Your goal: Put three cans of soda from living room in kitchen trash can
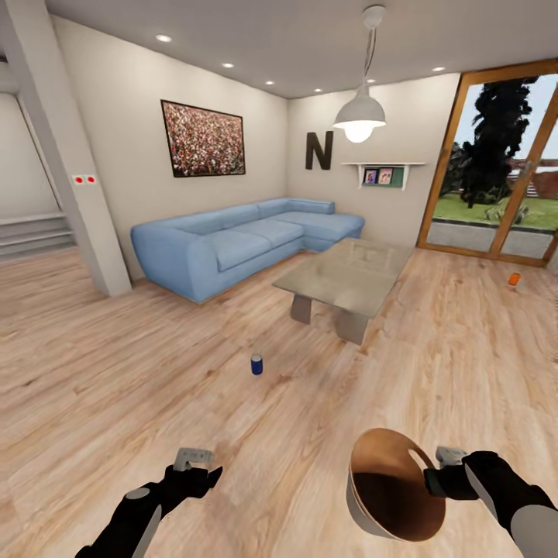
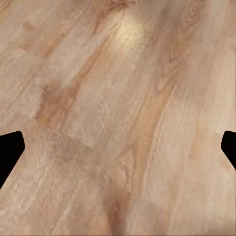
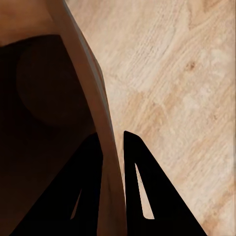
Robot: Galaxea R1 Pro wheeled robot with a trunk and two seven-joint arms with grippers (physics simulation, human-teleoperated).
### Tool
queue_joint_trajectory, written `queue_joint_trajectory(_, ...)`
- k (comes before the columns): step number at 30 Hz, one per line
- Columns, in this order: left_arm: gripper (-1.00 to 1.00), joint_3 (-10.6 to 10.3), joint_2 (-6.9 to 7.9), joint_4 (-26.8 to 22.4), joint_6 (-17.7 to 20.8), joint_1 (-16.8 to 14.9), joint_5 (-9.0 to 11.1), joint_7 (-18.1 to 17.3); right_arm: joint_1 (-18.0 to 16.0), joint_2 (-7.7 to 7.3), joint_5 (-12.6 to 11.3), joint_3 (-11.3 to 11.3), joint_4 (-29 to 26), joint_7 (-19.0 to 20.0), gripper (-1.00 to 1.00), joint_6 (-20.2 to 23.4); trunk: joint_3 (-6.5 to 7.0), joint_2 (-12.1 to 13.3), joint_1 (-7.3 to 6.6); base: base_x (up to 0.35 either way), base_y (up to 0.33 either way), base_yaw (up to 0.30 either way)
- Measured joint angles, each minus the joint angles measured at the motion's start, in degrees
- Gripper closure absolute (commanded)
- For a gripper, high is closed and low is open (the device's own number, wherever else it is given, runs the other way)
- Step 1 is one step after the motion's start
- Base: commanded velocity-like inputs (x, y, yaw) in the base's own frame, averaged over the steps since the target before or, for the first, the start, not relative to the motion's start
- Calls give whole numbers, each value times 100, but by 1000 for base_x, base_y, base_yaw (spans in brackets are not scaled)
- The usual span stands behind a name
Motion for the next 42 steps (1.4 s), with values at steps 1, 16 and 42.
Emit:
queue_joint_trajectory(1,-100,1,0,0,0,-2,0,-1,0,-1,-19,-4,-1,-13,100,3,0,0,0,309,181,-140)
queue_joint_trajectory(16,-100,0,0,0,-2,-5,2,-2,-1,28,-53,-13,-7,-30,100,104,0,0,0,309,181,-76)
queue_joint_trajectory(42,-100,-22,2,-5,4,-5,33,-48,0,37,-36,-14,-10,6,100,91,0,0,0,177,196,-193)
